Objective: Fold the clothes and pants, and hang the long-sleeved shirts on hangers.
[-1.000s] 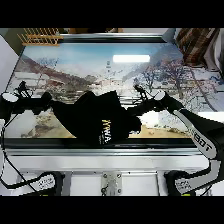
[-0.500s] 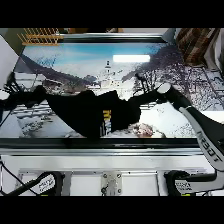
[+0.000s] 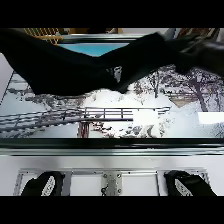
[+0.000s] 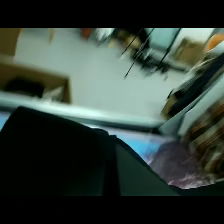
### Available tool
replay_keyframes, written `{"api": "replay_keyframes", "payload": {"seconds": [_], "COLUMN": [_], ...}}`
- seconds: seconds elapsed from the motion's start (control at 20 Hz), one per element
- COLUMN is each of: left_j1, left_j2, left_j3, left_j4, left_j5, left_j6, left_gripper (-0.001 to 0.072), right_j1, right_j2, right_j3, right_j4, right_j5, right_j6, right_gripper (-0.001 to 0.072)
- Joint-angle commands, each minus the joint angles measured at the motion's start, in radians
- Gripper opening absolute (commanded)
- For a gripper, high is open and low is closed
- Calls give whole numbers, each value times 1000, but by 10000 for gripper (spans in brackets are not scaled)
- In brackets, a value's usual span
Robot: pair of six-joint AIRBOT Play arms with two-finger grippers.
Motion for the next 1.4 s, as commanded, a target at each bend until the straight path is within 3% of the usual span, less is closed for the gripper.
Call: {"api": "replay_keyframes", "payload": {"seconds": [0.0,0.1,0.25,0.45,0.7,0.8,0.95,1.2,1.25,1.3,1.35], "left_j1": [-86,-106,-107,-107,-107,-107,-121,-180,-182,-180,-169], "left_j2": [117,152,166,156,-51,-202,-460,-884,-931,-968,-992], "left_j3": [76,74,65,-80,-241,-263,-185,140,180,216,251], "left_j4": [5,5,4,4,4,4,2,3,2,3,3], "left_j5": [19,9,-62,-121,-101,-11,122,72,72,64,42], "left_j6": [0,-1,-7,-59,-50,-20,11,48,48,40,25], "left_gripper": [7,7,7,7,7,7,7,8,40,416,685], "right_j1": [-4,-4,-4,-3,-3,-3,-5,-6,-11,-20,-29], "right_j2": [175,226,275,245,-7,-165,-399,-618,-632,-636,-631], "right_j3": [18,18,18,15,9,8,10,11,11,11,12], "right_j4": [-3,-42,-196,-332,-333,-369,-421,-413,-413,-412,-405], "right_j5": [-28,-27,13,241,388,341,103,-296,-329,-349,-357], "right_j6": [71,129,294,478,519,448,364,348,348,349,348], "right_gripper": [12,12,12,12,12,13,13,27,156,417,576]}}
